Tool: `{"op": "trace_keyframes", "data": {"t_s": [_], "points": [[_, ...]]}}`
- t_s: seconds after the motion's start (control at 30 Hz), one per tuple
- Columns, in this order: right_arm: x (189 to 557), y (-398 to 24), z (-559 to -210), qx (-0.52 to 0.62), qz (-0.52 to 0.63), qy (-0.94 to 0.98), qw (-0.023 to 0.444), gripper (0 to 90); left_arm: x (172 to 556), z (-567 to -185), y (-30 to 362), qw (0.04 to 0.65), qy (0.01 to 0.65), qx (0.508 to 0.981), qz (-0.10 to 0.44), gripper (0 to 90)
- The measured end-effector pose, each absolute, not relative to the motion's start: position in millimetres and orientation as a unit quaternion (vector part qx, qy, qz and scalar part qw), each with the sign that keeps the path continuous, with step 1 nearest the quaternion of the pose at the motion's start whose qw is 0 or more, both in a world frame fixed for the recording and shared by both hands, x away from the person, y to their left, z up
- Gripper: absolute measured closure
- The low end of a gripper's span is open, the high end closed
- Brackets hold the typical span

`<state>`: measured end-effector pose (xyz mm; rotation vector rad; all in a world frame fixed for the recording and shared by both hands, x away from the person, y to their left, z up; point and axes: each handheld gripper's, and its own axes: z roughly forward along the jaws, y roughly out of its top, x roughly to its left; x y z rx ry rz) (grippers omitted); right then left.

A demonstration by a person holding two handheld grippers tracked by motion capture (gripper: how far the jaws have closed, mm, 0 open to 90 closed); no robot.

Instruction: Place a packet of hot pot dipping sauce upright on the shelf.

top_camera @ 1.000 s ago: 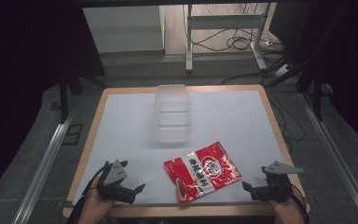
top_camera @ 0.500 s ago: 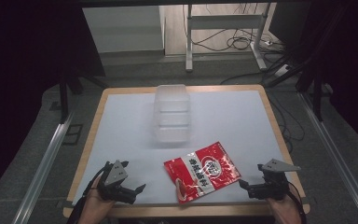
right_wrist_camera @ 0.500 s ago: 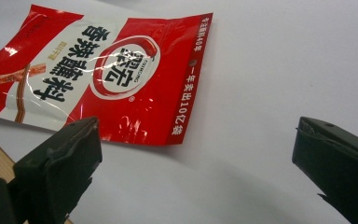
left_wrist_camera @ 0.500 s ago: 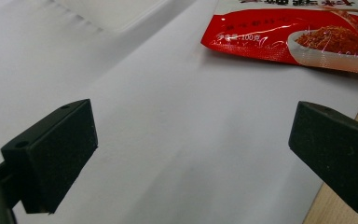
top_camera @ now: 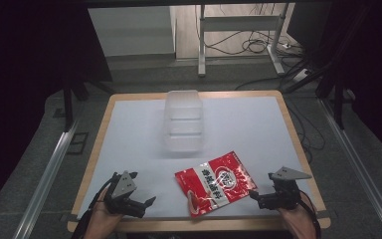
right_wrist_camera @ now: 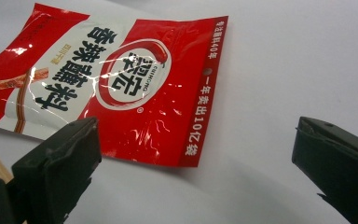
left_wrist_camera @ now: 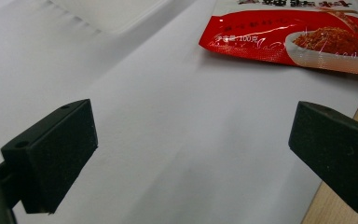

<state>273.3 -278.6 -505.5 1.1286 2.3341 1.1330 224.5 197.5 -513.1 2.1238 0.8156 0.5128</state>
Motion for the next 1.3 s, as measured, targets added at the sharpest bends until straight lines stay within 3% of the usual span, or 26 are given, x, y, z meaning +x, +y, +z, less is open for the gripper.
{"op": "trace_keyframes", "data": {"t_s": [0.5,1.07,1.23,1.3], "points": [[292.6,-263.8,-517.6,0.382,0.383,0.832,0.121,2.4,224.6,-513.6,196.5,0.392,0.321,0.838,0.201,1.1],[302.6,-243.4,-526.0,0.384,0.385,0.837,0.056,3.4,224.3,-513.9,194.6,0.389,0.317,0.841,0.201,1.1],[305.2,-239.2,-526.4,0.388,0.413,0.824,0.008,3.7,224.3,-513.9,194.5,0.389,0.317,0.841,0.201,1.1],[305.7,-234.8,-526.8,0.383,0.411,0.827,0.008,3.9,224.2,-514.1,194.1,0.388,0.317,0.841,0.202,1.1]]}}
